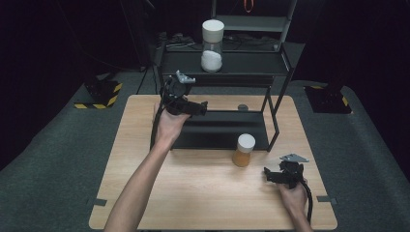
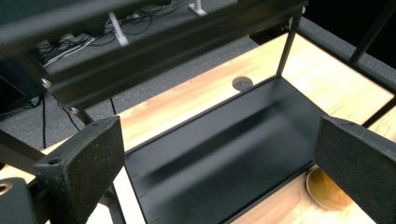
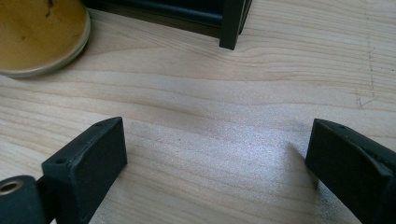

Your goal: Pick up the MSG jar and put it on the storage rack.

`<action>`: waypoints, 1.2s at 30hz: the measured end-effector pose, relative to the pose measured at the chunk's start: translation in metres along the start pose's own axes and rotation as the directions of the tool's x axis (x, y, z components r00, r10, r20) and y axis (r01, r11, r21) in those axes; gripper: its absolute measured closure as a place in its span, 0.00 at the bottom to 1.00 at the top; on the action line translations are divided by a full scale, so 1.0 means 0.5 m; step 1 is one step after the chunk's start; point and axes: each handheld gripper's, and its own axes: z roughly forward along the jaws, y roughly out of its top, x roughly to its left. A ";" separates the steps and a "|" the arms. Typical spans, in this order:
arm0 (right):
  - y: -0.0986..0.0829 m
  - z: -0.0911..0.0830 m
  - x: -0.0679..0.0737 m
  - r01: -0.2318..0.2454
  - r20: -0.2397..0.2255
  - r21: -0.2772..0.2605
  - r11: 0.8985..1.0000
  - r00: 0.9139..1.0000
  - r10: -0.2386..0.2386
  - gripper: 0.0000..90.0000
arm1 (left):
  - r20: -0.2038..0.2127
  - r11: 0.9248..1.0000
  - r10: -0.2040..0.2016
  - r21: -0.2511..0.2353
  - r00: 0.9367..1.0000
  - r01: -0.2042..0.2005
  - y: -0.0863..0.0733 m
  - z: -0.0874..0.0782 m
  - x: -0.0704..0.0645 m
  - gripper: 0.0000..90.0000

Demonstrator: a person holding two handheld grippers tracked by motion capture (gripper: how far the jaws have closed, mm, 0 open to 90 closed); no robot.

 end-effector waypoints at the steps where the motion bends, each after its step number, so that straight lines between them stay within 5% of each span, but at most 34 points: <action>1: 0.000 0.000 0.000 0.000 0.000 0.000 1.000 1.000 0.000 0.05 | 0.001 1.000 0.006 0.002 1.000 -0.006 -0.004 0.002 -0.001 0.02; 13: 0.000 0.000 0.000 0.000 0.000 0.000 1.000 1.000 0.000 0.05 | 0.029 0.999 0.051 0.014 0.998 -0.051 -0.071 0.025 -0.030 0.02; 36: 0.000 0.000 0.000 0.000 0.000 0.000 1.000 1.000 0.000 0.05 | 0.078 0.997 -0.051 0.068 0.996 0.045 -0.238 0.108 -0.032 0.02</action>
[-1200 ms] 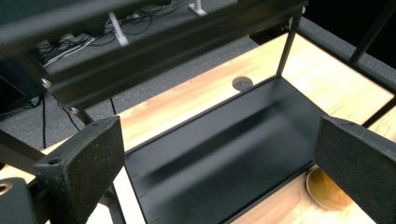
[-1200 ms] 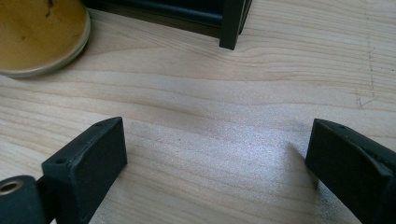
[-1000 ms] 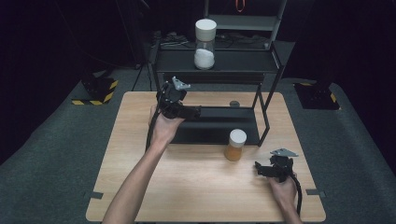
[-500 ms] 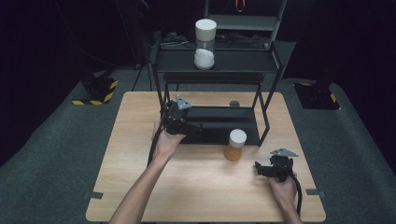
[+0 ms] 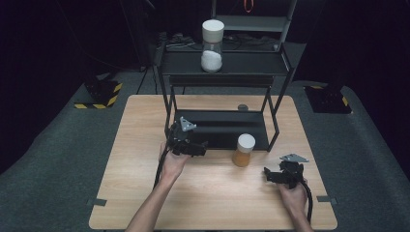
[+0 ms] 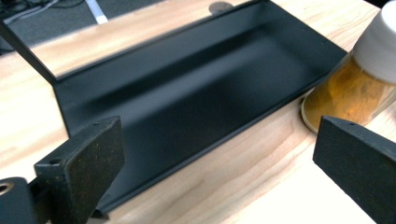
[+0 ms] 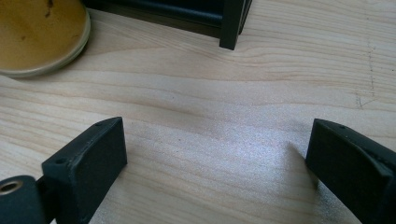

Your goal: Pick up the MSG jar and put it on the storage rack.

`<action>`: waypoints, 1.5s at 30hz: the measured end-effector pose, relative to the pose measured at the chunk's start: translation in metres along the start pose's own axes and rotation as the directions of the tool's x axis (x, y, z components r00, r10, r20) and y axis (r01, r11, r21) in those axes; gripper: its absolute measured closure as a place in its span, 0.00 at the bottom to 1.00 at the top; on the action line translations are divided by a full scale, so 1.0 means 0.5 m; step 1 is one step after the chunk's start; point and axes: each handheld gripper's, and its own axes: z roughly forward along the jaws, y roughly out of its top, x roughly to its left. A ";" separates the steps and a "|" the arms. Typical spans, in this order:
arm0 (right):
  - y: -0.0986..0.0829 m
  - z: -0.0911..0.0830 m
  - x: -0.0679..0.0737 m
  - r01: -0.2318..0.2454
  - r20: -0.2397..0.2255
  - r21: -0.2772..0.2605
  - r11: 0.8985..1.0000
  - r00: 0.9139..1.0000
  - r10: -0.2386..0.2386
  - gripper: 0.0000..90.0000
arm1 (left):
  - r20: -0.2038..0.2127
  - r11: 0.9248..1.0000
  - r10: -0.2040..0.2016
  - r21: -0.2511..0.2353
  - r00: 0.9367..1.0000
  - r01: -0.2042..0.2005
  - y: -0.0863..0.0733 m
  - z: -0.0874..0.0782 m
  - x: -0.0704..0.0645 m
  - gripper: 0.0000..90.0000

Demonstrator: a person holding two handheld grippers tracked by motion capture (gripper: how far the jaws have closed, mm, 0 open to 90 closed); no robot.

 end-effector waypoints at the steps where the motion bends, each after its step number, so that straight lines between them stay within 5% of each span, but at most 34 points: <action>1: 0.000 0.000 0.000 0.000 0.000 0.000 1.000 1.000 0.000 0.05 | -0.001 1.000 -0.007 0.008 1.000 0.007 -0.016 0.009 -0.002 0.02; 15: 0.000 0.000 0.000 0.000 0.001 0.000 1.000 1.000 0.000 0.05 | 0.008 0.999 -0.035 0.025 0.999 0.034 -0.073 0.035 0.000 0.02; 30: 0.000 0.000 0.001 0.000 0.001 0.000 1.000 1.000 0.000 0.05 | -0.030 0.997 -0.044 0.070 0.999 0.046 -0.138 0.092 -0.011 0.03; 45: 0.000 0.000 0.001 0.000 0.001 0.000 1.000 1.000 0.000 0.05 | -0.055 0.995 -0.051 0.082 0.997 0.056 -0.164 0.111 -0.023 0.03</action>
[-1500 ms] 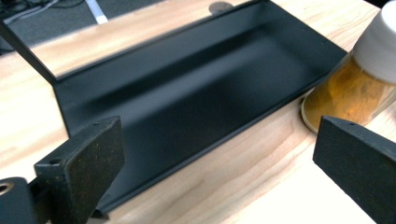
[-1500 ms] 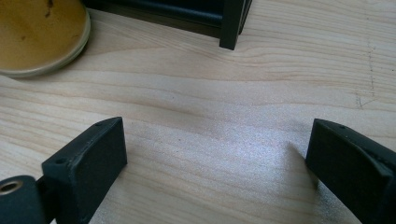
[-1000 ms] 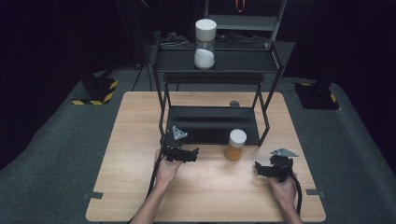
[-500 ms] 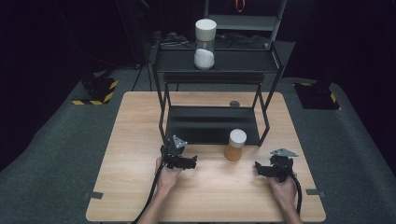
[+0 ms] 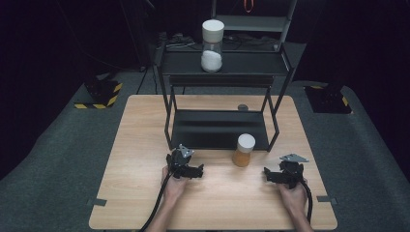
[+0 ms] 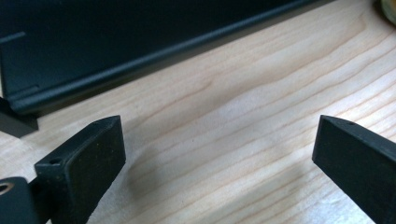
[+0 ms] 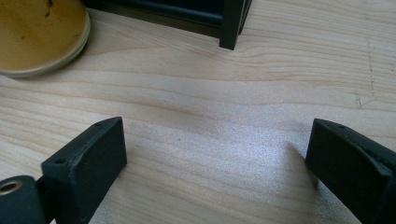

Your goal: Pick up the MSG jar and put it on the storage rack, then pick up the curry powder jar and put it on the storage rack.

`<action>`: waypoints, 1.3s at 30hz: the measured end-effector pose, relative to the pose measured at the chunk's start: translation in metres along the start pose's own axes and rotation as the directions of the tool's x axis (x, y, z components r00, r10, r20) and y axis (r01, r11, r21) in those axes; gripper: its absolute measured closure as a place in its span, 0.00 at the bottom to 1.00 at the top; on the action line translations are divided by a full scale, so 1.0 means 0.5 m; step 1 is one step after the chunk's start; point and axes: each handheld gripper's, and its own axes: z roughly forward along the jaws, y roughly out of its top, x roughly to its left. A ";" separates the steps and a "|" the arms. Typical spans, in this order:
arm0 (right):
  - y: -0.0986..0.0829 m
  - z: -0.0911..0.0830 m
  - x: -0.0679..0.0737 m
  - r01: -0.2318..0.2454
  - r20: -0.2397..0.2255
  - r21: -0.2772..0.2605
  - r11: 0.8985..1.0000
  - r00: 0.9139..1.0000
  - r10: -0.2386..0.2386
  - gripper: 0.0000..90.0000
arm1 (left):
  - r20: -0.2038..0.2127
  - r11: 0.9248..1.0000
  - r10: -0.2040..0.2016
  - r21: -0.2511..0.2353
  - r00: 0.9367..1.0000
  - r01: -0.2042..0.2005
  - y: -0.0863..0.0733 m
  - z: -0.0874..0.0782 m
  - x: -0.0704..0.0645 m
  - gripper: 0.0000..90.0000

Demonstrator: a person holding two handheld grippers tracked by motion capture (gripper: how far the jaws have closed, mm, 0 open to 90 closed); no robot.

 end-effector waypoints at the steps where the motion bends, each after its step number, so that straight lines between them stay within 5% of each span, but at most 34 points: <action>1: 0.000 0.000 0.000 0.000 0.000 0.000 1.000 1.000 0.000 0.05 | 0.000 1.000 -0.002 -0.003 1.000 0.002 -0.003 0.000 -0.001 0.03; 35: 0.001 0.000 0.000 0.000 0.000 0.003 1.000 1.000 0.000 0.05 | -0.014 1.000 0.004 -0.002 1.000 -0.004 -0.010 0.004 -0.010 0.03; 39: -0.008 -0.012 -0.005 -0.002 -0.036 -0.019 1.000 0.999 0.001 0.04 | -0.014 1.000 0.004 -0.002 1.000 -0.004 -0.010 0.004 -0.010 0.03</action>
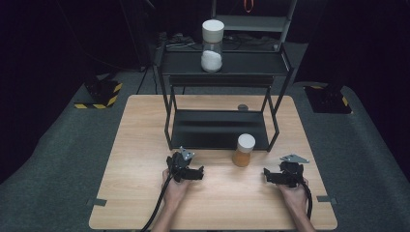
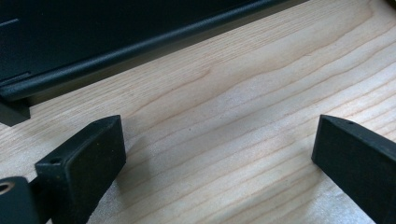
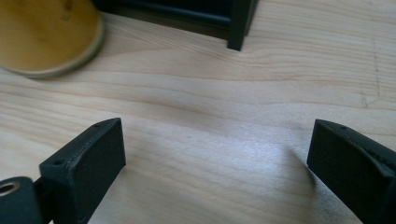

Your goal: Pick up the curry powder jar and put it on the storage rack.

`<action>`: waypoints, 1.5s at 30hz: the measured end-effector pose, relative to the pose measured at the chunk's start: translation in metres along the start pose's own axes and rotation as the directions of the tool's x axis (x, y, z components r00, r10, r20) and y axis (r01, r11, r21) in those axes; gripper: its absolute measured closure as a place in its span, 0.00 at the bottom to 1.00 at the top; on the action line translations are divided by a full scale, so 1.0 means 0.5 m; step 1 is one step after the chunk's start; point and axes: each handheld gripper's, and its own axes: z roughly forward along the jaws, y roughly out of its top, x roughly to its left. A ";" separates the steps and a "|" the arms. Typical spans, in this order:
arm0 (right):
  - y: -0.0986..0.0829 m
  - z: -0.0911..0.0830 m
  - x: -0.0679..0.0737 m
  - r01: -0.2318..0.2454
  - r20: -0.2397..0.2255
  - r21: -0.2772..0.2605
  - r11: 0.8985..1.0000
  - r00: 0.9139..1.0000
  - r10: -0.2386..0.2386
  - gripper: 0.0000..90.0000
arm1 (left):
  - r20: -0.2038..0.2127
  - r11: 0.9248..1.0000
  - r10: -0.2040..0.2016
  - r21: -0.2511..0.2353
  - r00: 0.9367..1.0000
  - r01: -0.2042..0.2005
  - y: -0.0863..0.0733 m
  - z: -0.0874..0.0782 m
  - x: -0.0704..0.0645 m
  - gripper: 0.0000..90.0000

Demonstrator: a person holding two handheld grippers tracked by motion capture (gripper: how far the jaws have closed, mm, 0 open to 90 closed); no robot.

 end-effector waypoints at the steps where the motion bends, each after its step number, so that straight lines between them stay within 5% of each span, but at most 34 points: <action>1: -0.002 -0.004 -0.001 0.003 -0.011 -0.005 1.000 1.000 -0.003 0.04 | 0.000 1.000 -0.001 0.000 1.000 0.001 0.000 0.000 0.000 0.03; 11: -0.003 -0.013 0.013 0.058 -0.120 -0.007 0.998 0.991 -0.059 0.04 | 0.005 1.000 -0.001 0.001 1.000 0.001 0.001 0.001 0.002 0.02; 23: 0.061 0.022 0.056 0.097 -0.194 -0.039 0.995 0.976 -0.103 0.05 | 0.005 1.000 -0.001 0.002 1.000 0.001 0.001 0.001 0.002 0.02; 45: 0.120 0.058 0.083 0.056 -0.216 -0.119 0.991 0.973 -0.081 0.20 | 0.004 1.000 0.000 0.002 1.000 0.000 0.001 0.001 0.002 0.02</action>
